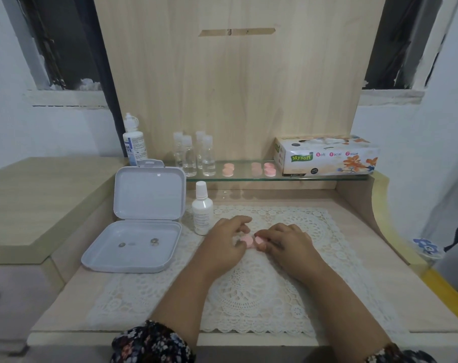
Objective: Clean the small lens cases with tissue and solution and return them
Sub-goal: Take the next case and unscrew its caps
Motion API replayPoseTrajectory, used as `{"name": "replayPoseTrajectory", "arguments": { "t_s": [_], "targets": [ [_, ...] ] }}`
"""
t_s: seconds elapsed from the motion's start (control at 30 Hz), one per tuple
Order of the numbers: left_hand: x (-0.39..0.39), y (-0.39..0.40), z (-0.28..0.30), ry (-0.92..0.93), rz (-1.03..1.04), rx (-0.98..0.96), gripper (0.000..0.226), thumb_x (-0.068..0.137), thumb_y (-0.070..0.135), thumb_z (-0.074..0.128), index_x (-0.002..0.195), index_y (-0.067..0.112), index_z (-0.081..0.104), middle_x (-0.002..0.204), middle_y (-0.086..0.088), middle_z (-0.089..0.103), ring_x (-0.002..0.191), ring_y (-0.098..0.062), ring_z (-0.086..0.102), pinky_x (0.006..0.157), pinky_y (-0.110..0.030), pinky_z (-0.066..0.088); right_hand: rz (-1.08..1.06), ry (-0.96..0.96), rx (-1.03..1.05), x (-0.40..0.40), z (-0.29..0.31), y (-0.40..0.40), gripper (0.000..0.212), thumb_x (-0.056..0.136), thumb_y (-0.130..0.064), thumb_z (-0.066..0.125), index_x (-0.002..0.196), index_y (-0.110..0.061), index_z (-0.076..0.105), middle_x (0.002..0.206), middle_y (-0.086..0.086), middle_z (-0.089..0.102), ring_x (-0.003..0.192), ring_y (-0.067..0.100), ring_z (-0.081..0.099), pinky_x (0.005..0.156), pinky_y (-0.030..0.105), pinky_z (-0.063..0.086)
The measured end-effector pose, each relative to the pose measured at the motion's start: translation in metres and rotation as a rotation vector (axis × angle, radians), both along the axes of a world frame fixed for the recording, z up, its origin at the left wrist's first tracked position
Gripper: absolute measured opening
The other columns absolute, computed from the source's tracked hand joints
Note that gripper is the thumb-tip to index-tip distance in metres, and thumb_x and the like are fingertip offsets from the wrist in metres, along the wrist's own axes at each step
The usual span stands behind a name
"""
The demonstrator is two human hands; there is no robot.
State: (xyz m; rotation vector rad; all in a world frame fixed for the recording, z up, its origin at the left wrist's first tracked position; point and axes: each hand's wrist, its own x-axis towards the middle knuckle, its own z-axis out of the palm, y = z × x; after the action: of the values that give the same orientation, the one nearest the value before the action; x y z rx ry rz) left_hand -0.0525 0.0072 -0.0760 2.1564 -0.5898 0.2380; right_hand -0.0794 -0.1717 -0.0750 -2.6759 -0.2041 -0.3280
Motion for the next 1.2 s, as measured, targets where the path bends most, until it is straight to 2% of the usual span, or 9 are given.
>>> {"name": "replayPoseTrajectory", "arguments": {
  "t_s": [0.17, 0.3, 0.47, 0.6, 0.7, 0.87, 1.07, 1.13, 1.2],
  "targets": [
    [0.001, -0.002, 0.001, 0.025, 0.058, 0.008, 0.04, 0.078, 0.038, 0.072, 0.114, 0.033, 0.055, 0.094, 0.008, 0.055, 0.093, -0.008, 0.053, 0.082, -0.026, 0.047, 0.001, 0.006, 0.021, -0.001, 0.0, 0.0, 0.032, 0.096, -0.05, 0.048, 0.125, -0.043, 0.059, 0.121, -0.014, 0.055, 0.115, 0.012, 0.04, 0.094, 0.033, 0.028],
    [-0.001, -0.001, -0.001, 0.007, -0.014, 0.01, 0.043, 0.085, 0.022, 0.065, 0.122, 0.036, 0.05, 0.105, 0.013, 0.057, 0.103, 0.002, 0.051, 0.091, -0.022, 0.045, 0.001, 0.009, 0.01, 0.0, 0.0, -0.001, 0.033, 0.096, -0.05, 0.047, 0.127, -0.043, 0.058, 0.12, -0.015, 0.056, 0.115, 0.013, 0.04, 0.094, 0.033, 0.029],
    [-0.001, -0.001, 0.001, 0.04, 0.017, 0.006, 0.05, 0.077, 0.038, 0.072, 0.121, 0.035, 0.047, 0.1, 0.012, 0.053, 0.099, -0.004, 0.05, 0.086, -0.027, 0.045, 0.013, 0.009, 0.038, -0.001, -0.001, -0.002, 0.035, 0.096, -0.05, 0.047, 0.128, -0.042, 0.057, 0.118, -0.015, 0.054, 0.115, 0.011, 0.039, 0.092, 0.031, 0.026],
    [-0.003, -0.002, 0.001, 0.027, -0.023, 0.033, 0.04, 0.082, 0.026, 0.065, 0.115, 0.039, 0.046, 0.101, 0.015, 0.056, 0.1, 0.002, 0.05, 0.089, -0.029, 0.047, 0.018, 0.011, 0.059, 0.0, -0.001, -0.003, 0.039, 0.096, -0.047, 0.05, 0.133, -0.037, 0.055, 0.121, -0.014, 0.055, 0.116, 0.01, 0.039, 0.092, 0.03, 0.025],
    [-0.003, -0.002, 0.002, 0.022, -0.007, 0.014, 0.03, 0.083, 0.026, 0.064, 0.105, 0.039, 0.05, 0.098, 0.013, 0.058, 0.096, 0.003, 0.052, 0.085, -0.024, 0.047, 0.003, -0.002, 0.11, -0.001, -0.001, -0.002, 0.034, 0.094, -0.046, 0.055, 0.126, -0.035, 0.058, 0.116, -0.015, 0.059, 0.114, 0.008, 0.042, 0.092, 0.03, 0.028],
    [0.002, -0.007, 0.009, 0.043, 0.124, -0.173, 0.015, 0.084, 0.015, 0.066, 0.089, 0.023, 0.055, 0.093, 0.005, 0.061, 0.087, -0.007, 0.056, 0.075, -0.018, 0.045, -0.005, -0.02, 0.139, -0.003, 0.0, -0.001, 0.023, 0.094, -0.045, 0.055, 0.113, -0.035, 0.063, 0.11, -0.018, 0.059, 0.107, 0.005, 0.041, 0.09, 0.028, 0.027],
    [0.013, -0.011, 0.005, 0.089, 0.201, -0.061, 0.008, 0.086, 0.012, 0.066, 0.082, 0.015, 0.06, 0.08, 0.001, 0.06, 0.07, -0.009, 0.053, 0.062, -0.015, 0.042, -0.002, -0.031, 0.154, -0.004, 0.0, -0.001, 0.021, 0.094, -0.043, 0.054, 0.111, -0.035, 0.064, 0.106, -0.02, 0.058, 0.106, 0.005, 0.042, 0.091, 0.027, 0.027],
    [0.016, -0.011, 0.004, 0.095, 0.186, -0.043, 0.009, 0.086, 0.011, 0.066, 0.083, 0.017, 0.062, 0.08, 0.005, 0.061, 0.074, -0.009, 0.055, 0.061, -0.009, 0.04, 0.0, -0.032, 0.158, -0.004, 0.0, 0.0, 0.021, 0.094, -0.042, 0.054, 0.11, -0.036, 0.064, 0.104, -0.02, 0.057, 0.106, 0.004, 0.041, 0.091, 0.027, 0.027],
    [0.016, -0.011, 0.003, 0.122, 0.135, -0.039, 0.01, 0.09, 0.012, 0.061, 0.093, 0.018, 0.068, 0.092, 0.009, 0.064, 0.087, -0.007, 0.057, 0.065, -0.002, 0.038, 0.001, -0.037, 0.161, -0.003, 0.0, 0.0, 0.021, 0.093, -0.042, 0.054, 0.111, -0.036, 0.064, 0.105, -0.02, 0.058, 0.106, 0.004, 0.042, 0.091, 0.027, 0.027]
  ]
}}
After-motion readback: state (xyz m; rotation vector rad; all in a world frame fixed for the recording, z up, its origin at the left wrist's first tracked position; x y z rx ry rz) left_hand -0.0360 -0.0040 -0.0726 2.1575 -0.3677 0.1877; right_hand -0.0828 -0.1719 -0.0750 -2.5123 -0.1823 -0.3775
